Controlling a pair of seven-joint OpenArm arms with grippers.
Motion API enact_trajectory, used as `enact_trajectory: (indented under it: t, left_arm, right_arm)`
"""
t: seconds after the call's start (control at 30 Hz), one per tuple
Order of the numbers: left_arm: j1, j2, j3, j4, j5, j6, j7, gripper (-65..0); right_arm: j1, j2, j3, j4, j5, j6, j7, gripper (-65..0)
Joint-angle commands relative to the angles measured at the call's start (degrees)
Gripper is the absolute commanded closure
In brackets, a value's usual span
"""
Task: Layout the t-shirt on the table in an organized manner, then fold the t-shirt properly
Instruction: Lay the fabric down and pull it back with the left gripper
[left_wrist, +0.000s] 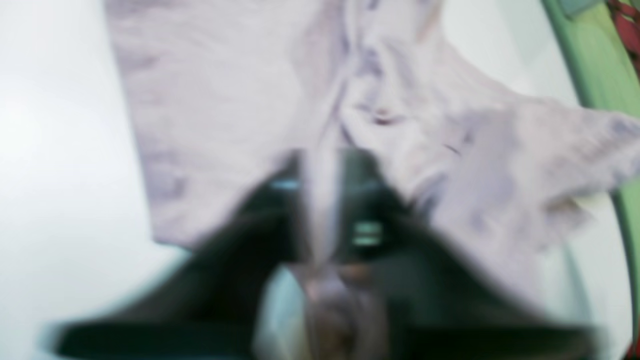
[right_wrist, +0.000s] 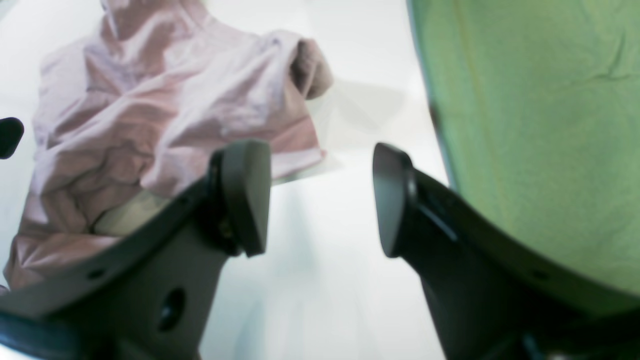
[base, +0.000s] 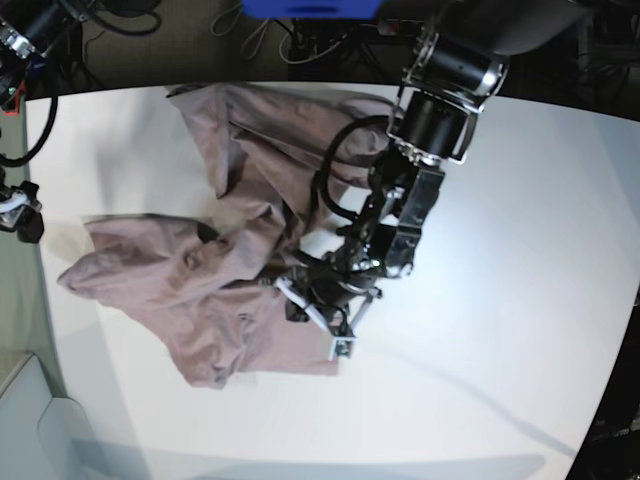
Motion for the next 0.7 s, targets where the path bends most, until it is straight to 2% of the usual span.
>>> enact_trajectory:
  t: [0.0,0.1,0.2,0.5,0.67]
  left_arm:
    - [-2.3,1.5,-0.1,-0.5,-0.5,-0.2,-2.4,0.0]
    - [-4.7,1.7,-0.2,-6.2,-0.4,-0.2,-5.3,-3.3]
    - [-6.9,2.4,-0.2,-12.1,-0.4,-0.1,-7.6,0.0]
    - [-13.5,2.3,0.1,-28.0,0.0,-0.1,-9.1,-0.2]
    - [-15.9,-0.3,0.0,-31.2,7.4,-0.1,-14.3,-0.2]
  right_arm:
    - [0.6,1.2,0.2,0.7,0.8,0.8,1.2,-32.9]
    - [0.6,1.2,0.2,0.7,0.8,0.8,1.2,-32.9]
    - [0.7,1.2,0.2,0.6,0.8,0.8,1.2,-32.9]
    - [1.0,1.2,0.2,-2.4,0.8,0.8,1.3,-32.9]
    - [1.1,1.2,0.2,-2.4,0.8,0.8,1.3,-32.9]
